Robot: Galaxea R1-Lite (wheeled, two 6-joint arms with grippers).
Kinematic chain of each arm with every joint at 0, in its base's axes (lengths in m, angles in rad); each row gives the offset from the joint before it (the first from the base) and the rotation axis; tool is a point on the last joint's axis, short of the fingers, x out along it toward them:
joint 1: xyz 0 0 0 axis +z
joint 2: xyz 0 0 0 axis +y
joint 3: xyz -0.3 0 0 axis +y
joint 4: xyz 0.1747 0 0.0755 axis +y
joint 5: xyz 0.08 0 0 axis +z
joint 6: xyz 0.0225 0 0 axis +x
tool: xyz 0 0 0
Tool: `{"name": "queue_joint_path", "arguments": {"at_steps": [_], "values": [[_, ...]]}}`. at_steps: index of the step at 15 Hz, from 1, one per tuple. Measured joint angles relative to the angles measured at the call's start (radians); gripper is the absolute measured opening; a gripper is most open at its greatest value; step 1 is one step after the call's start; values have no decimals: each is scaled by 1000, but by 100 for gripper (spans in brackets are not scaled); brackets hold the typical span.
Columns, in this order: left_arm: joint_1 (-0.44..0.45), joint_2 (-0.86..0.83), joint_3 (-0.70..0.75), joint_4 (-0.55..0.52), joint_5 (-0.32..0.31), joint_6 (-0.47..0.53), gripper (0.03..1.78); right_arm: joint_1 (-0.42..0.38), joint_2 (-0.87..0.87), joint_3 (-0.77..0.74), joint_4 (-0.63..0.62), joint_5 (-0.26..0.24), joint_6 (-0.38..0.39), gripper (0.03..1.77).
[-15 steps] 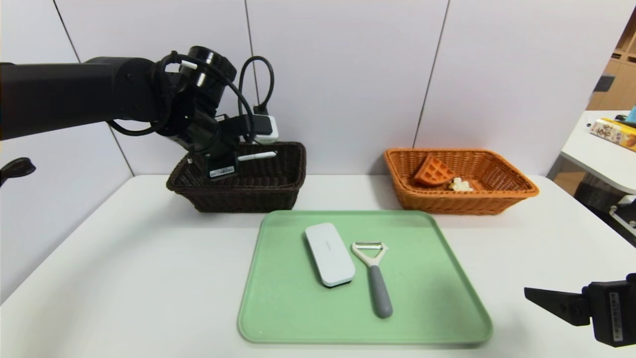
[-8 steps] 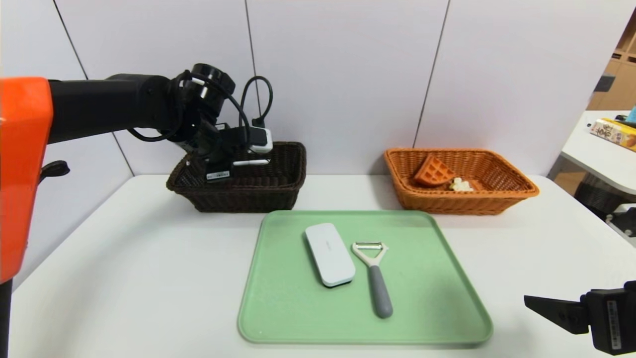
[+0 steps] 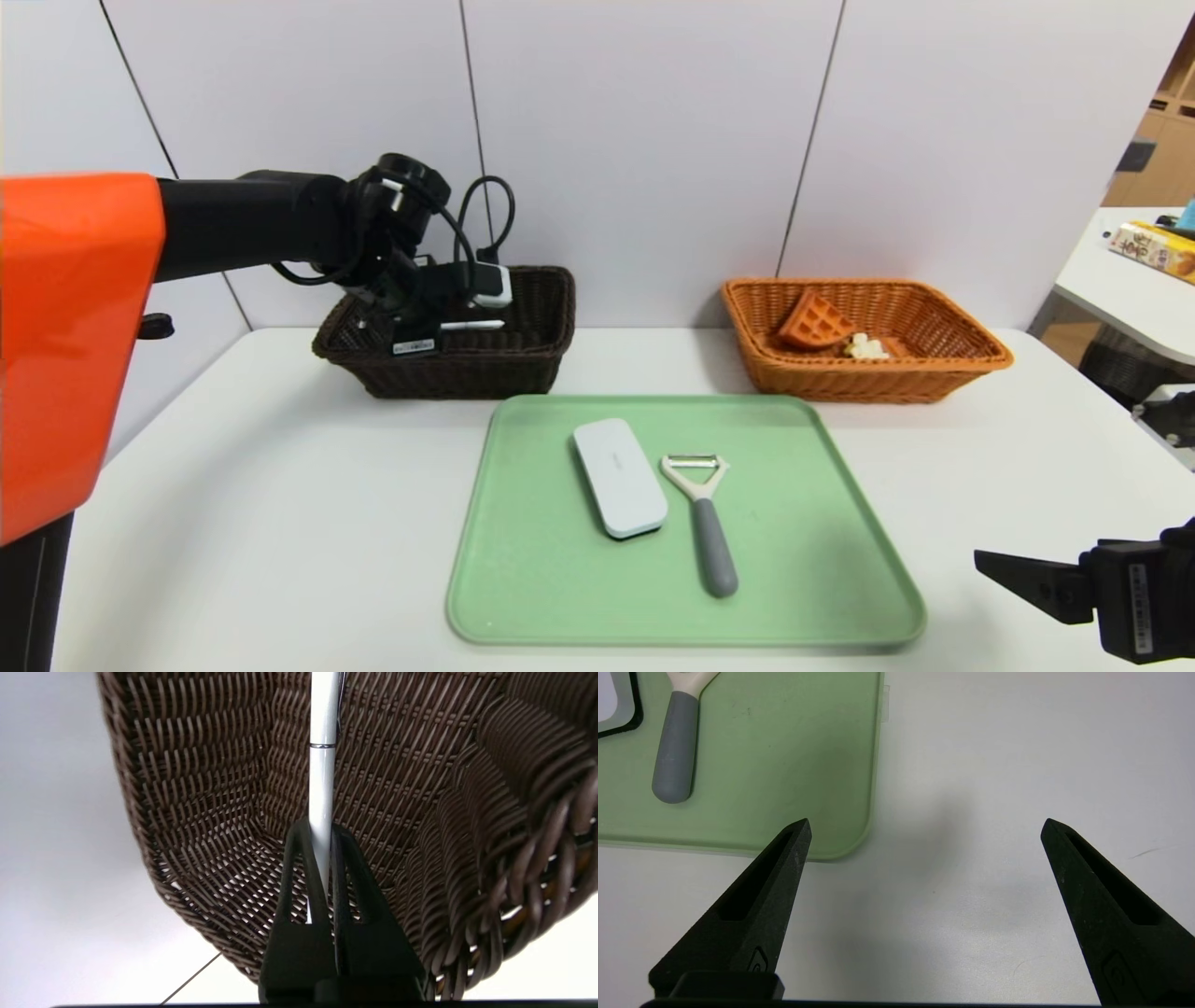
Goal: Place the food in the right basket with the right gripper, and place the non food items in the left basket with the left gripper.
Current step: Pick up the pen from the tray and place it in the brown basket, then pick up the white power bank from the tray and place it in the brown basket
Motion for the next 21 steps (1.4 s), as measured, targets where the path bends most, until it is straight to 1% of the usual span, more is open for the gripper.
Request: {"name": "queue_joint_path", "arguments": {"at_steps": [1, 4, 5, 8, 10, 14, 17, 19, 21], "values": [[0, 3, 0, -1, 0, 0, 8, 1, 0, 2, 0, 0, 0, 170], [6, 8, 0, -6, -1, -2, 58, 5, 1, 8, 0, 0, -1, 170], [7, 8, 0, -14, -2, -2, 71, 5, 1, 10, 0, -1, 0, 170], [8, 2, -1, -41, -4, -1, 103, 10, 1, 18, 0, -1, -1, 170], [9, -13, -3, -41, -4, 0, 119, 17, 3, 19, -1, -1, 0, 170], [7, -63, -3, -44, -7, -8, 139, 26, 4, 19, -1, -1, 0, 170], [8, -107, -3, -59, -7, -11, 150, 28, 4, 19, -1, -3, -3, 170], [12, -133, -3, -89, -7, -11, 154, 29, 3, 17, -1, -8, -3, 170], [13, -174, 3, -92, -7, -15, 158, 29, 3, 17, -1, -11, -3, 170]]}}
